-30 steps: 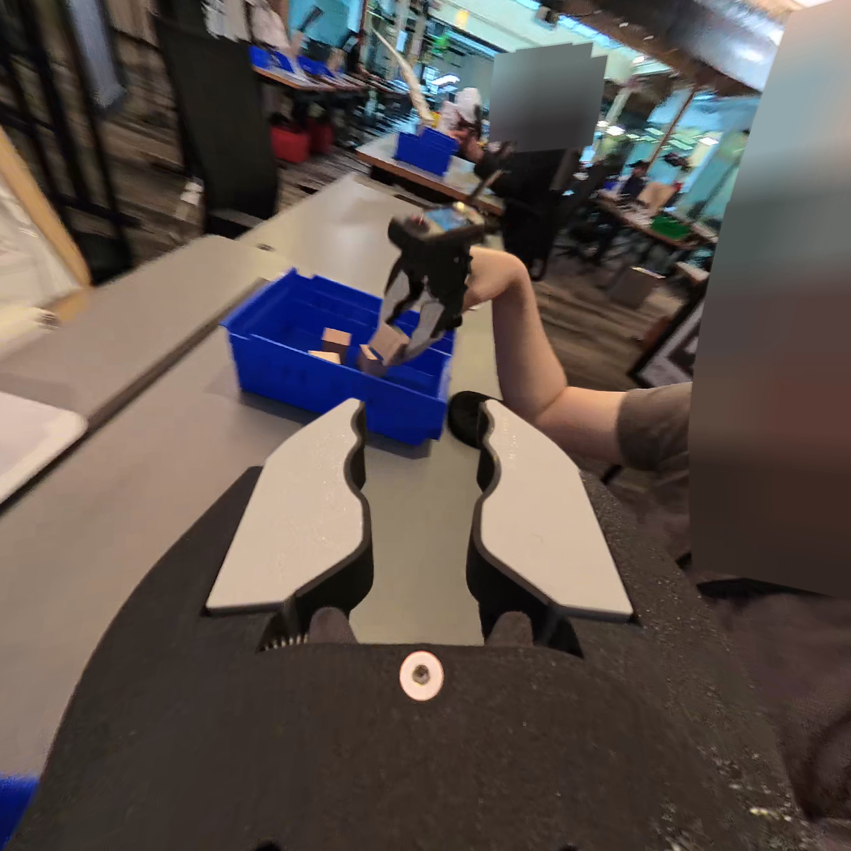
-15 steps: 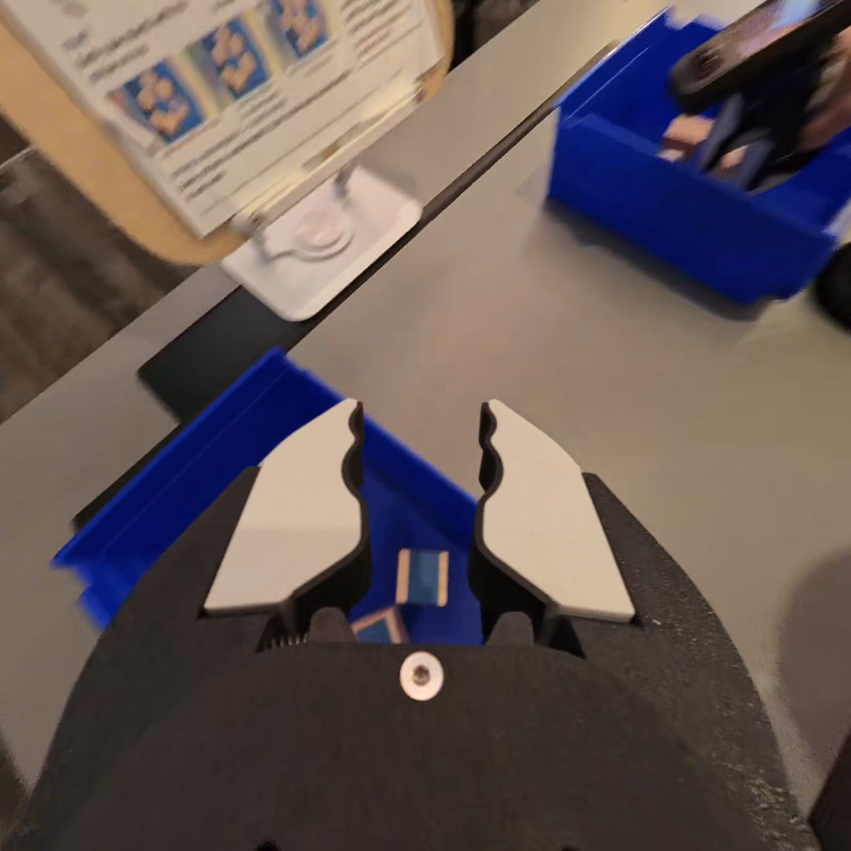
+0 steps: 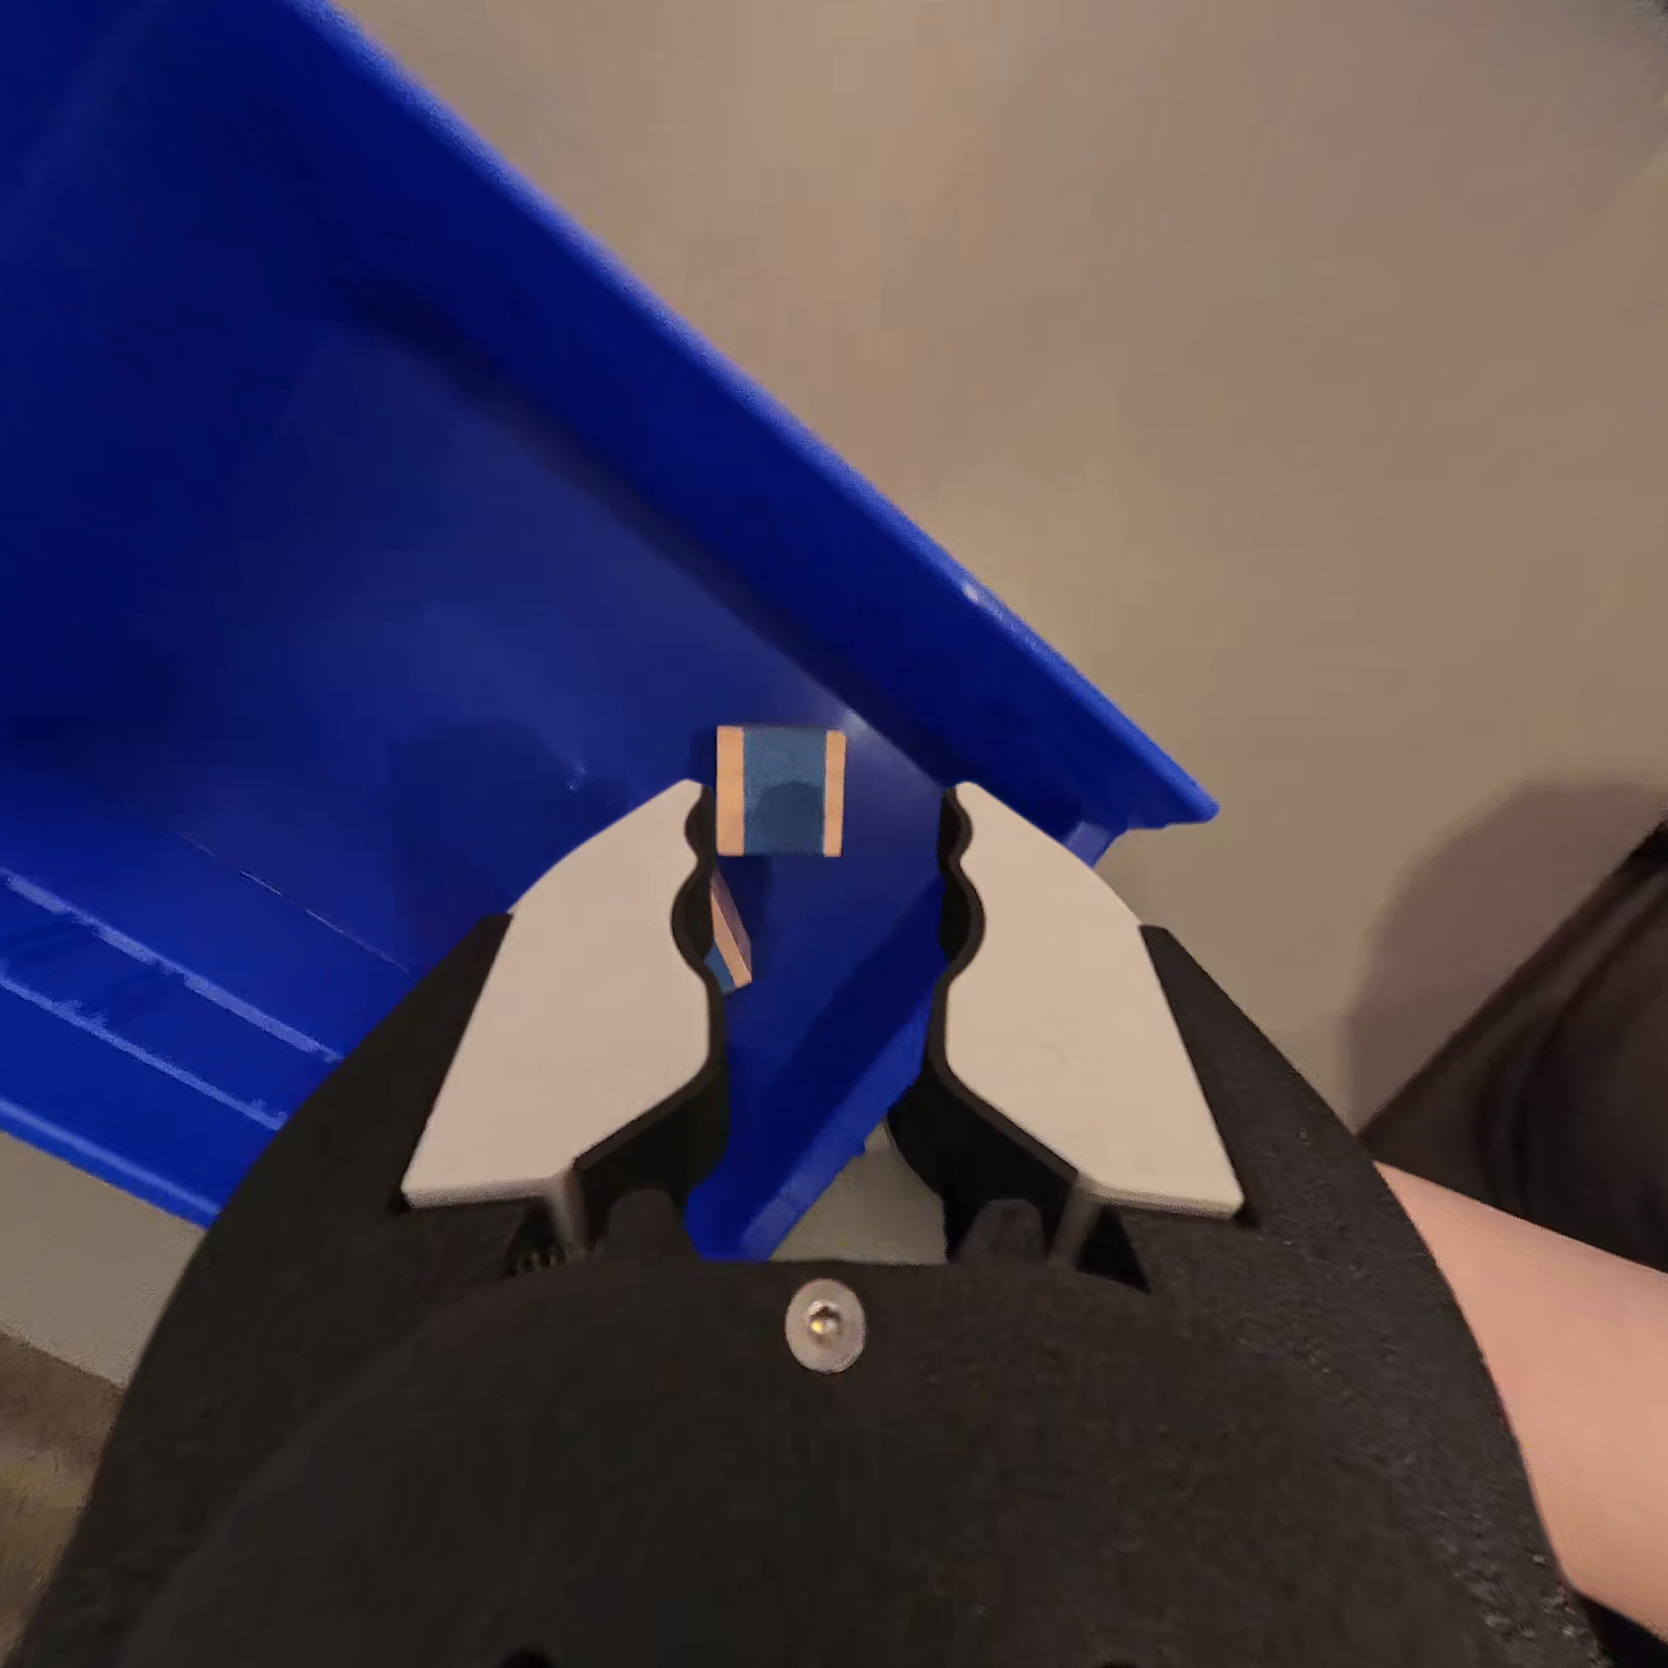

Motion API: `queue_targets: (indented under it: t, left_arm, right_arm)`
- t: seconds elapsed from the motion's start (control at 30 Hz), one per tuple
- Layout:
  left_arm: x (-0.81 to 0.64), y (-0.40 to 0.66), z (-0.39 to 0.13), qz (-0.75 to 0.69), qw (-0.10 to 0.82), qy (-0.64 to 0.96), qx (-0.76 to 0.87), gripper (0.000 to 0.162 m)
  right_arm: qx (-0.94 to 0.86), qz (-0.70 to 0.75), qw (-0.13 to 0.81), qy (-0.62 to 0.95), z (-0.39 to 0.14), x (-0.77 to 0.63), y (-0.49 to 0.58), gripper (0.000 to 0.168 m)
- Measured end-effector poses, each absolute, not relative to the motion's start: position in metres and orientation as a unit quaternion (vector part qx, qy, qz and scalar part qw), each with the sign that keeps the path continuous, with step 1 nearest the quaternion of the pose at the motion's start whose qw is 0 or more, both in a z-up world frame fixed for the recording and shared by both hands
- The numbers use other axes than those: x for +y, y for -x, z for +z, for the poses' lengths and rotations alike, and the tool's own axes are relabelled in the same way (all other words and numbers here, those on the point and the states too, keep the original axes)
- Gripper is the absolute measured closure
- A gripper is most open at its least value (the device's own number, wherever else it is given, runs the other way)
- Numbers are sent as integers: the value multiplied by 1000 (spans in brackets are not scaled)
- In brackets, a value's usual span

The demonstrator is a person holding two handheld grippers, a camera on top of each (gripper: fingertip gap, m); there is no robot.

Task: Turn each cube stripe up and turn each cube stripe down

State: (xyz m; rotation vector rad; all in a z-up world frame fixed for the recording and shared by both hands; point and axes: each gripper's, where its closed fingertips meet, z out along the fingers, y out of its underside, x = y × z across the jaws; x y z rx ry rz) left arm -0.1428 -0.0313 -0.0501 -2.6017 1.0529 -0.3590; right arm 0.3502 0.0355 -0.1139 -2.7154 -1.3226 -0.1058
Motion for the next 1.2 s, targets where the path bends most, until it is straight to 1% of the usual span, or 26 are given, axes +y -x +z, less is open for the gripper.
queue_targets:
  t: [0.03,0.1,0.17,0.3,0.47,0.6,0.67,0.7,0.77,0.87,0.93,1.03,1.1,1.13,1.2]
  left_arm:
    - [-36,145,-56,-127,133,915,360,117]
    - [-36,146,-63,-126,111,922,349,111]
    - [-33,146,-70,-121,100,926,343,111]
    - [-33,151,-94,-93,48,934,343,100]
    - [-30,160,-123,-43,-19,940,339,95]
    - [-32,163,-138,-19,-61,939,338,100]
    - [-37,161,-142,-23,-84,936,341,108]
    - [-39,159,-143,-27,-89,935,341,115]
    - [-36,164,-143,-9,-92,934,344,116]
    - [-27,178,-135,33,-68,935,347,116]
    - [-16,180,-121,31,-18,937,348,116]
    - [-3,178,-83,-6,99,936,338,116]
    - [6,176,-49,-36,192,927,321,116]
    - [8,169,-30,-65,239,917,313,116]
    - [8,141,11,-157,321,881,309,116]
  right_arm:
    - [-437,-36,62,897,-112,35,-351,102]
    - [-439,-39,60,896,-110,32,-353,102]
    - [-439,-40,55,896,-111,30,-354,102]
    - [-441,-43,49,895,-114,29,-353,102]
    - [-446,-40,50,893,-113,29,-350,102]
    - [-447,-39,49,893,-112,28,-352,102]
    - [-445,-38,49,893,-111,27,-353,102]
    - [-445,-38,50,893,-111,27,-354,102]
    - [-447,-39,52,892,-109,27,-354,102]
    - [-449,-41,61,891,-105,27,-353,103]
    - [-448,-47,74,890,-99,29,-353,103]
    - [-441,-71,114,887,-83,36,-352,105]
    - [-436,-96,162,880,-66,46,-348,105]
    - [-437,-115,195,871,-54,53,-343,105]
    - [-438,-153,291,837,-21,71,-325,106]
